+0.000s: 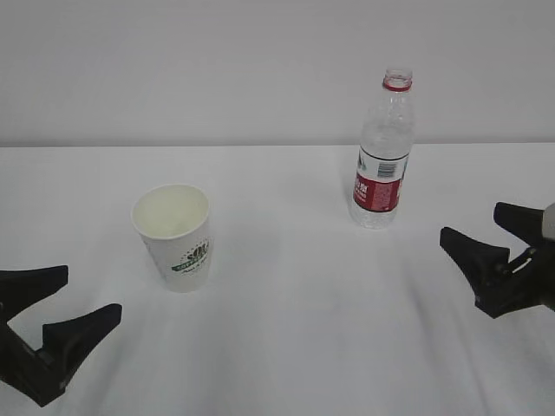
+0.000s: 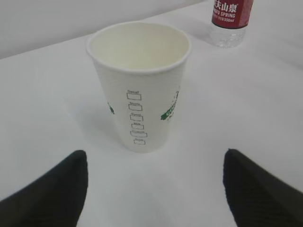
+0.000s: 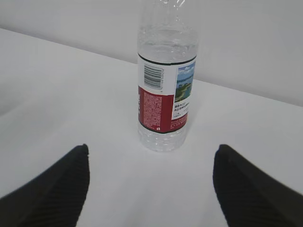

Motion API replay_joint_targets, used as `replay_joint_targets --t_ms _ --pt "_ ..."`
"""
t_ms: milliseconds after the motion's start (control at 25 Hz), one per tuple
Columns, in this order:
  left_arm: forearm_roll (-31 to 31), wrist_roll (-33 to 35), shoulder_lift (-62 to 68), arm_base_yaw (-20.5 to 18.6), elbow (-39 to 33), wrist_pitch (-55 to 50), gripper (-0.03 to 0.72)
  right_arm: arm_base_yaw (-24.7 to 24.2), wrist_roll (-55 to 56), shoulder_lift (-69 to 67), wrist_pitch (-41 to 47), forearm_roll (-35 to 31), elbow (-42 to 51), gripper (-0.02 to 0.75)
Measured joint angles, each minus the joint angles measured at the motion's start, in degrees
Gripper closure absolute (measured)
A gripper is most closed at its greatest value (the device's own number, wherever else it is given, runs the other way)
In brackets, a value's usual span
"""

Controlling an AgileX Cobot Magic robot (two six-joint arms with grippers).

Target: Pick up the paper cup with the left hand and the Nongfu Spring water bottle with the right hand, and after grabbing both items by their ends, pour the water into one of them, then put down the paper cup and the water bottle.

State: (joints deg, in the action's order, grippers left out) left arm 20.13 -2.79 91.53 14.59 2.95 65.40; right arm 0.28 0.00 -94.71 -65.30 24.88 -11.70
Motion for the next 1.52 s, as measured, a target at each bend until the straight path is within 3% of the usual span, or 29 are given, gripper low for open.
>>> replay_joint_targets --t_ms 1520 --pt "0.9 -1.7 0.0 0.0 0.6 0.0 0.079 0.0 2.6 -21.4 -0.1 5.5 -22.3 0.118"
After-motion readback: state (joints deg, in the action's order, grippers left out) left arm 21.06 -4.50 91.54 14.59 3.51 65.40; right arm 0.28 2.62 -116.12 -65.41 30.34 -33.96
